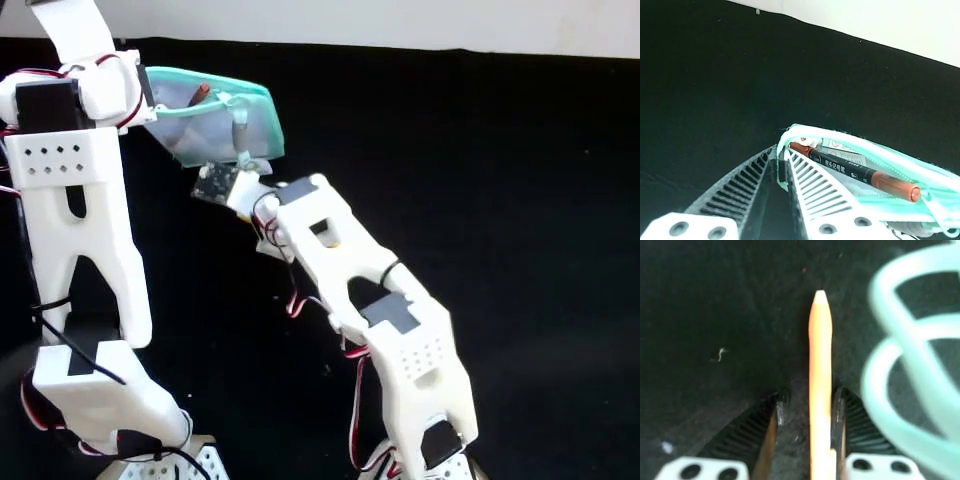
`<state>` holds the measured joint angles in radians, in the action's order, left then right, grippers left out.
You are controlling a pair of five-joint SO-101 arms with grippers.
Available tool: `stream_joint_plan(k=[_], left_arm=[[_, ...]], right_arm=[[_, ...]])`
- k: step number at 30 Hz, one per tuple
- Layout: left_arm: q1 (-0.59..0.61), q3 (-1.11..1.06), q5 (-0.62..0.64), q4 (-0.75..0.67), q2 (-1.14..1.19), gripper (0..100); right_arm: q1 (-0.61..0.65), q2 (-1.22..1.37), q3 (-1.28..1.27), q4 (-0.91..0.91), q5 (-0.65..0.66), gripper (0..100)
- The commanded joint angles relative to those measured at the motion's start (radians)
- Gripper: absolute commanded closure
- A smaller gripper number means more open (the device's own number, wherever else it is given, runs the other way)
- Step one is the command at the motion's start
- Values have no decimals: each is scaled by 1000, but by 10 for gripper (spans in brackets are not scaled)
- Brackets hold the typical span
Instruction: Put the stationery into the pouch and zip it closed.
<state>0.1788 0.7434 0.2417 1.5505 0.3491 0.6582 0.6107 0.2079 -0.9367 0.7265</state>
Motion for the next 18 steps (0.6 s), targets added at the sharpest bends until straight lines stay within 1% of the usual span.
stream_joint_plan(k=[1,6,11,13,16,17,18], left_arm=[[7,-4,-8,5,54,993],[7,-7,-43,5,59,993],[7,-7,-44,5,59,993],[7,-7,-44,5,59,993],[7,-7,-44,5,59,993],[7,-7,-44,5,59,993],[7,-7,-44,5,59,993]], right_arm=[[1,33,117,21,15,840],[-2,94,165,19,15,840],[-2,136,166,19,29,841],[-2,147,162,19,87,875],[-1,162,160,19,129,981],[-1,162,160,19,129,996],[-2,162,160,18,129,988]])
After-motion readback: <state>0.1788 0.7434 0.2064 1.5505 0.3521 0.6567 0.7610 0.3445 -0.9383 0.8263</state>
